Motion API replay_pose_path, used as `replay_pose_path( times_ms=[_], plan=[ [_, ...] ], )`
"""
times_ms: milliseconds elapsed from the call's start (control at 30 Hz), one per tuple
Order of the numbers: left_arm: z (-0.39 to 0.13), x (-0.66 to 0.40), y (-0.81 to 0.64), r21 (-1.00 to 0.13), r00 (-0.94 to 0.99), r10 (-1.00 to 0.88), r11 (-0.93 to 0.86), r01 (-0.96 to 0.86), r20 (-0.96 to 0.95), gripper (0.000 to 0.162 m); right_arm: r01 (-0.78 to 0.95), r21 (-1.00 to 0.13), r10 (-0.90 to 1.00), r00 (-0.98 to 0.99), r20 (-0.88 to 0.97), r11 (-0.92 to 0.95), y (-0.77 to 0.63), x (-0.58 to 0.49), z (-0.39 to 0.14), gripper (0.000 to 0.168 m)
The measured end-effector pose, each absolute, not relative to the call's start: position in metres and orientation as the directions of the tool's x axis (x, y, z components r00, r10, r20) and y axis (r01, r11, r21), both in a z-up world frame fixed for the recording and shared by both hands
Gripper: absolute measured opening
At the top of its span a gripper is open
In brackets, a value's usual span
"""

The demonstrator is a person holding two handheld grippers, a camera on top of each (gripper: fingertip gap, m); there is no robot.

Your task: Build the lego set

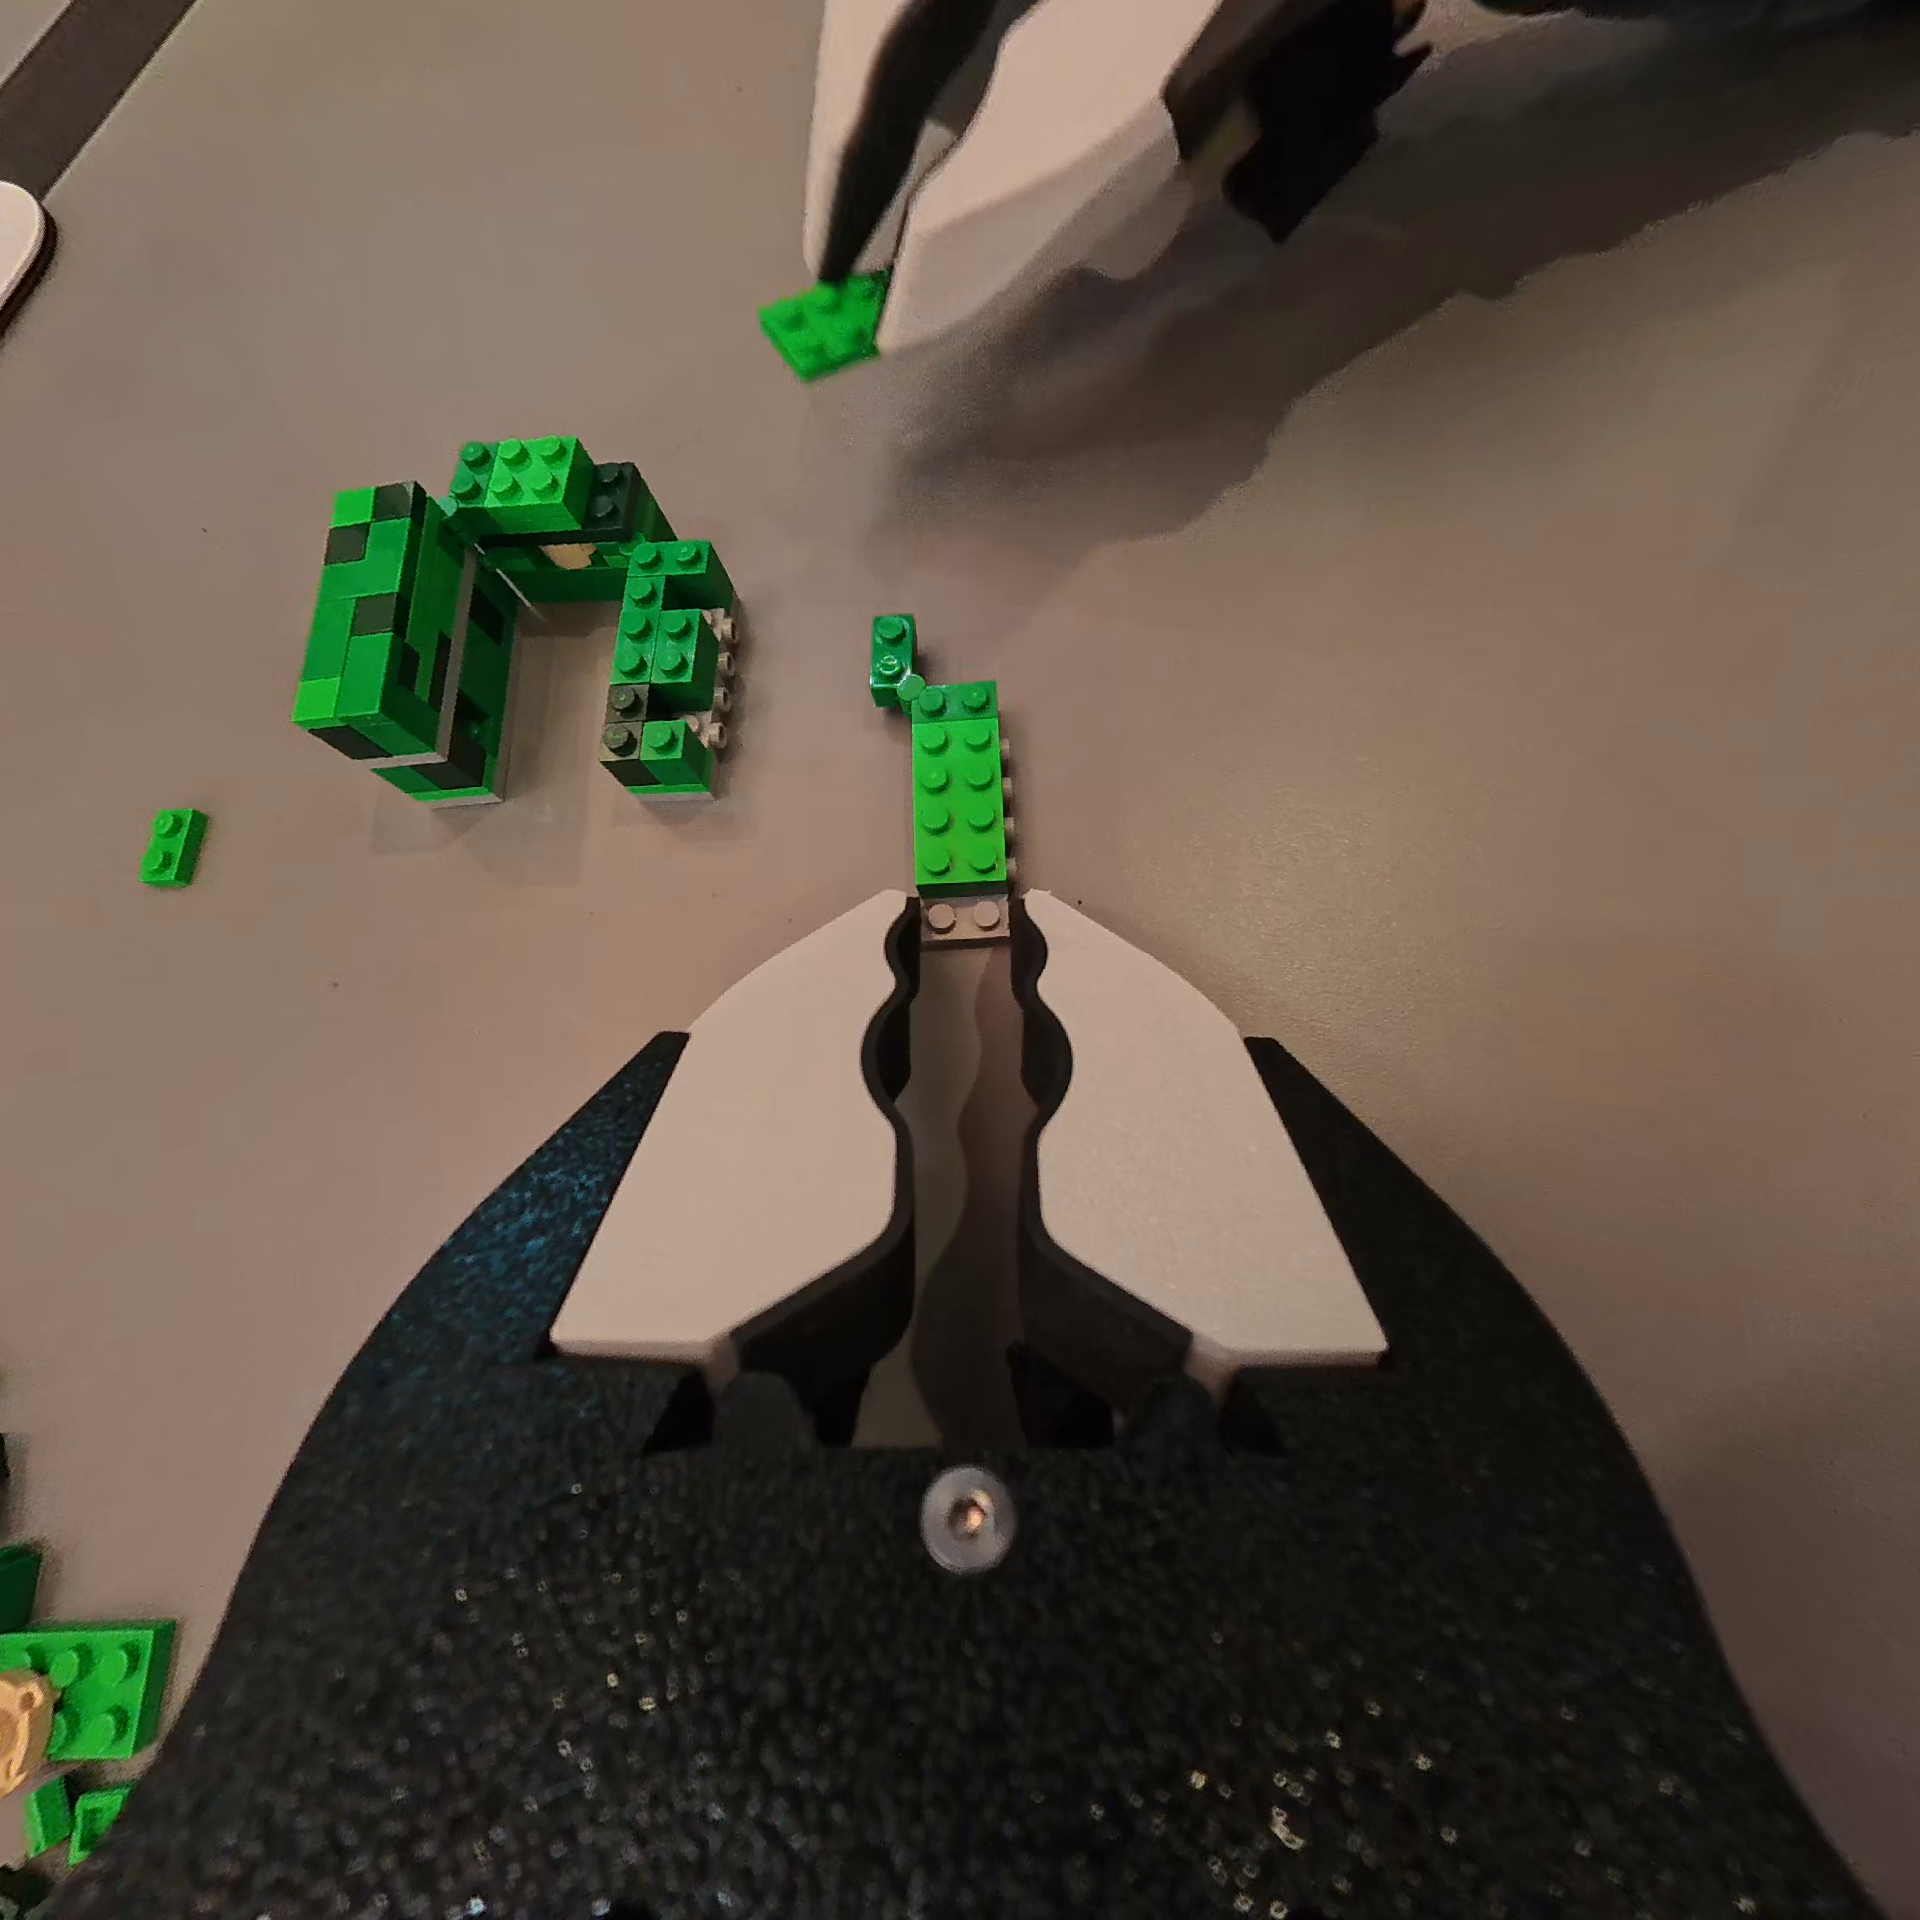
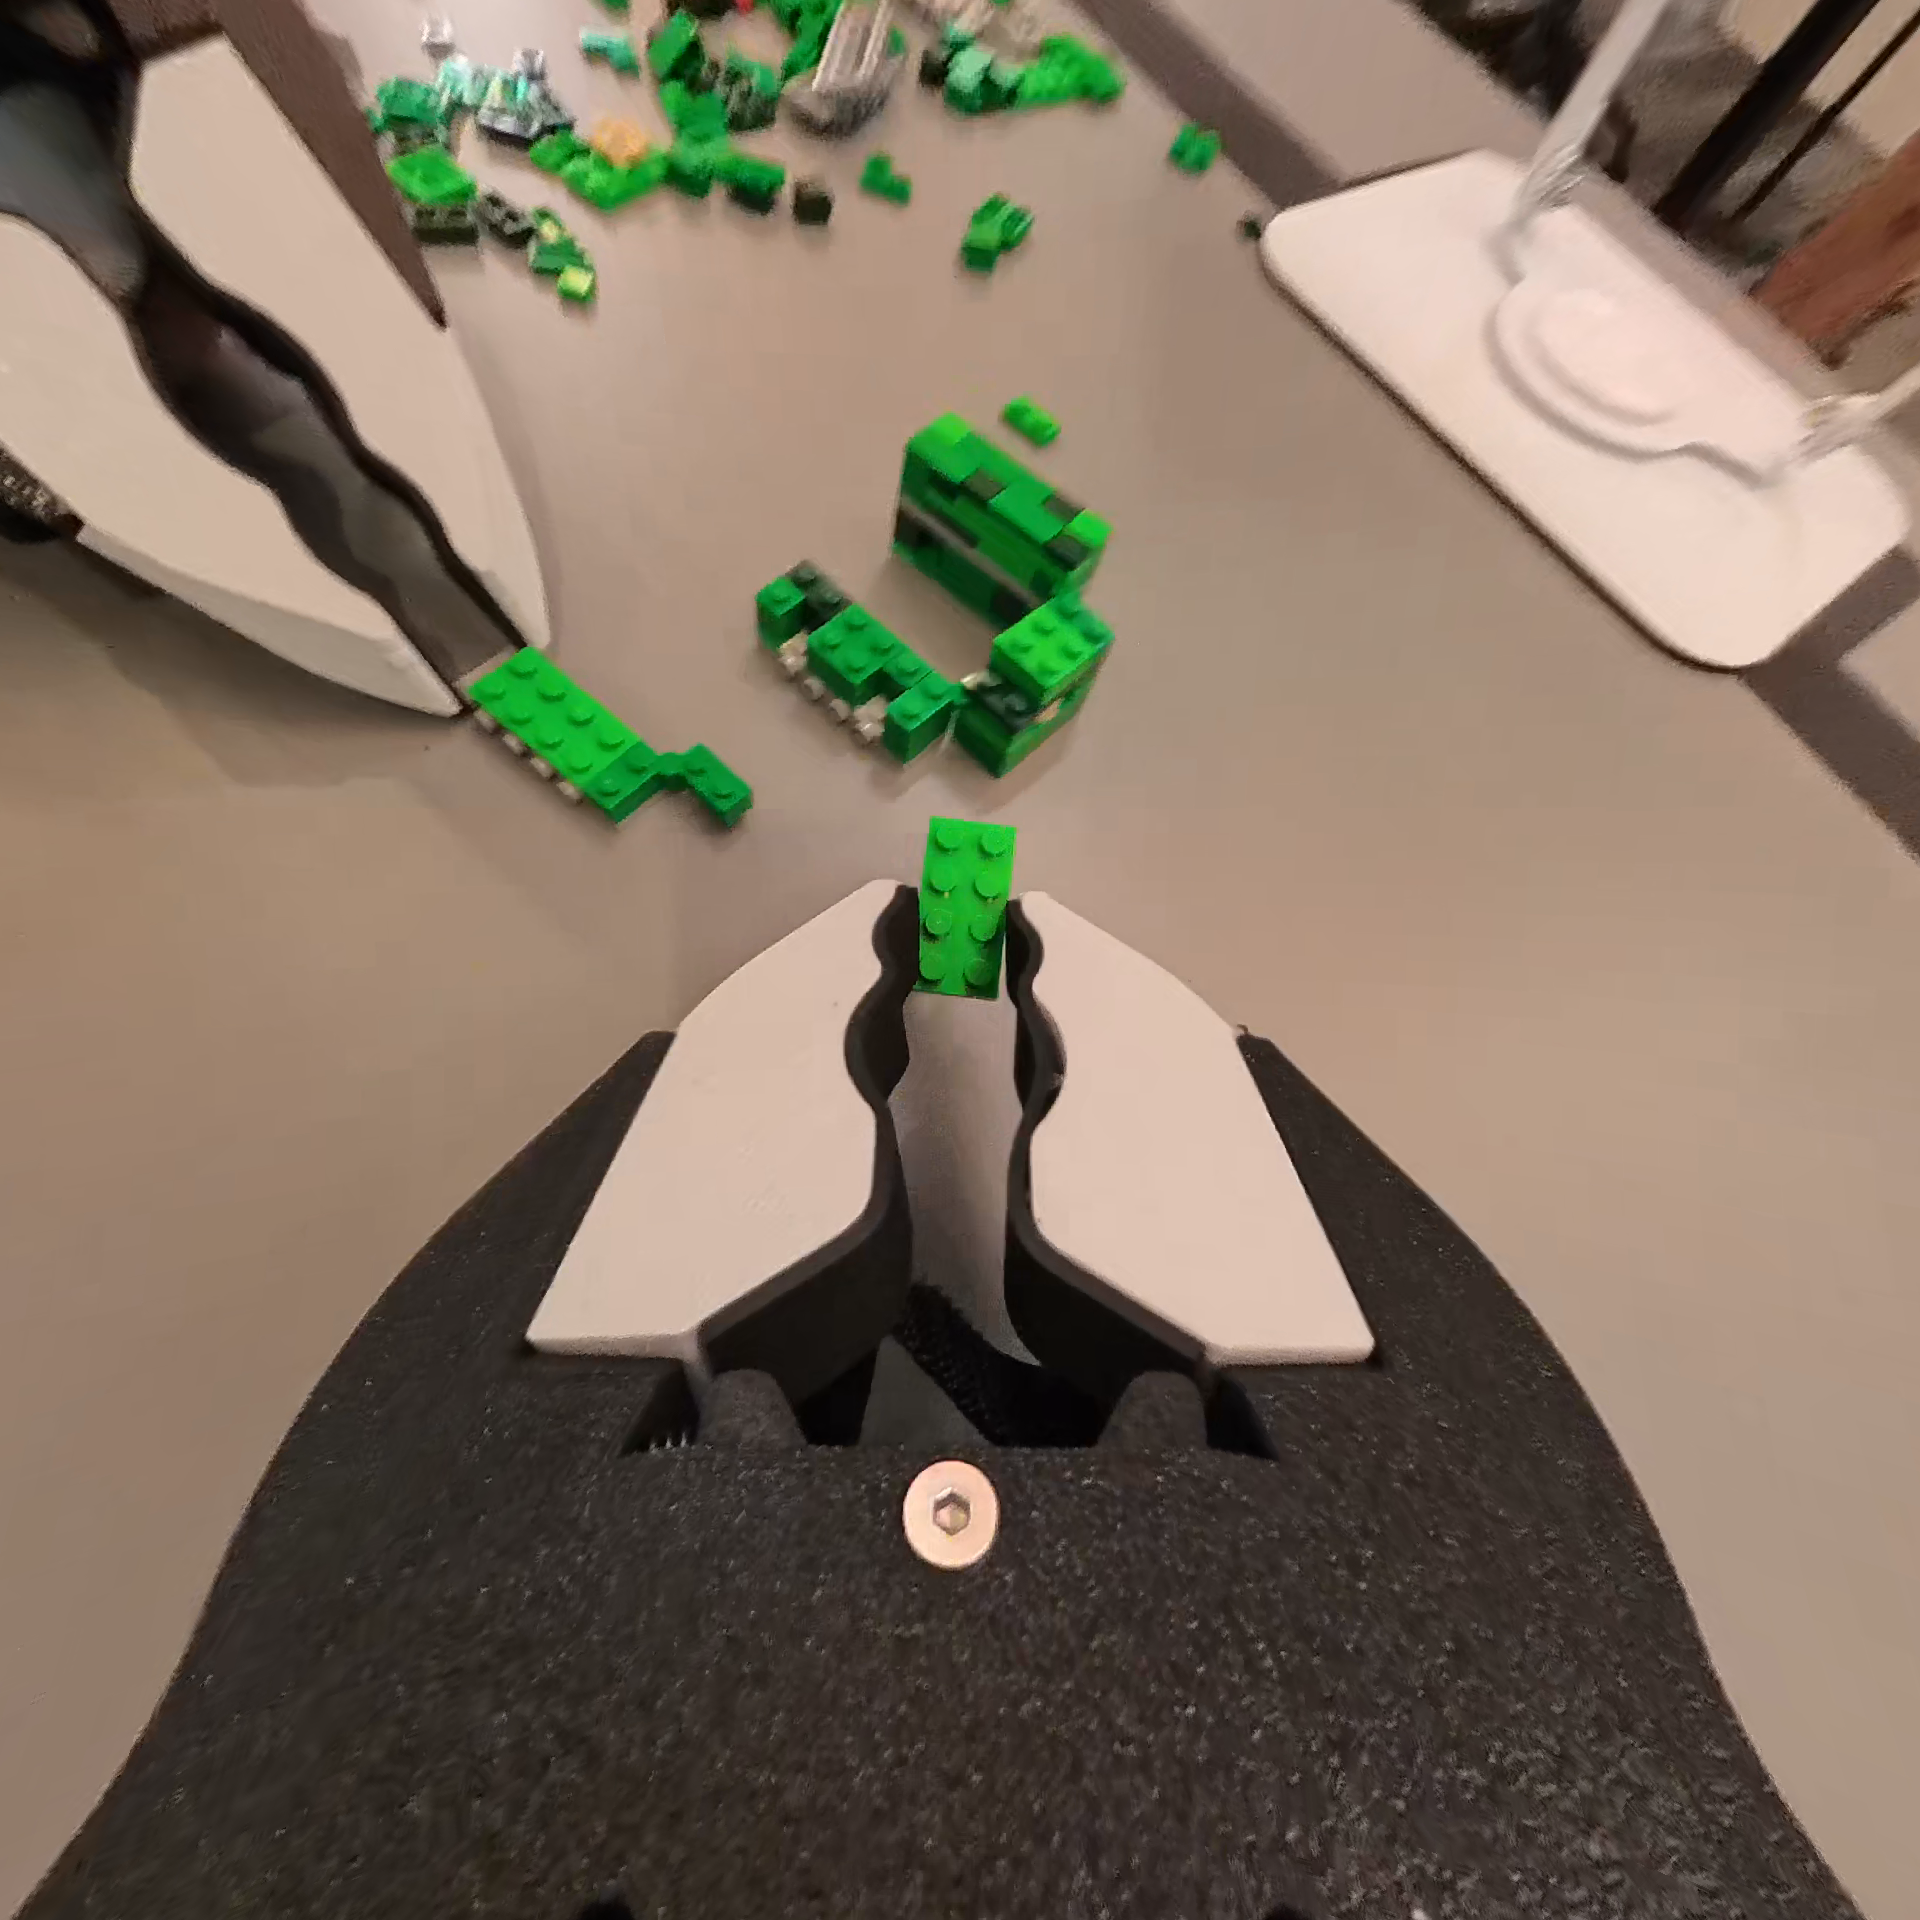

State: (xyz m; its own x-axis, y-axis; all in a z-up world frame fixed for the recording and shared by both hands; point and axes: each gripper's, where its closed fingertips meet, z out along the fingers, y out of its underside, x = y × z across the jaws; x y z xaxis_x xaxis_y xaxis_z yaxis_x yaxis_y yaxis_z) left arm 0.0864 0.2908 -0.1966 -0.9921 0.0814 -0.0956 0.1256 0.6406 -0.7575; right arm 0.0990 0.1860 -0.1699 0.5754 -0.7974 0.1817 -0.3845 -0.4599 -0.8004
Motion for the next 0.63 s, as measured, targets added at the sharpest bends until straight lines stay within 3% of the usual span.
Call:
replay_pose_path(
  times_ms=[100,300,633],
  plan=[
    [-0.196,0.087,0.291,-0.758,-0.992,0.081,0.64,0.126,-0.097,0.016,-0.333,-0.848,-0.806,0.568,0.169,-0.412,0.178,0.103,-0.162,0.015],
    [-0.193,0.095,0.292,-0.774,-0.997,0.012,0.63,0.069,-0.078,0.036,-0.286,-0.897,-0.823,0.552,0.133,-0.337,0.174,0.106,-0.156,0.015],
    [-0.196,0.092,0.294,-0.76,-0.997,0.036,0.646,0.072,-0.064,0.029,-0.292,-0.907,-0.818,0.569,0.089,-0.302,0.175,0.106,-0.154,0.015]
  ],
)
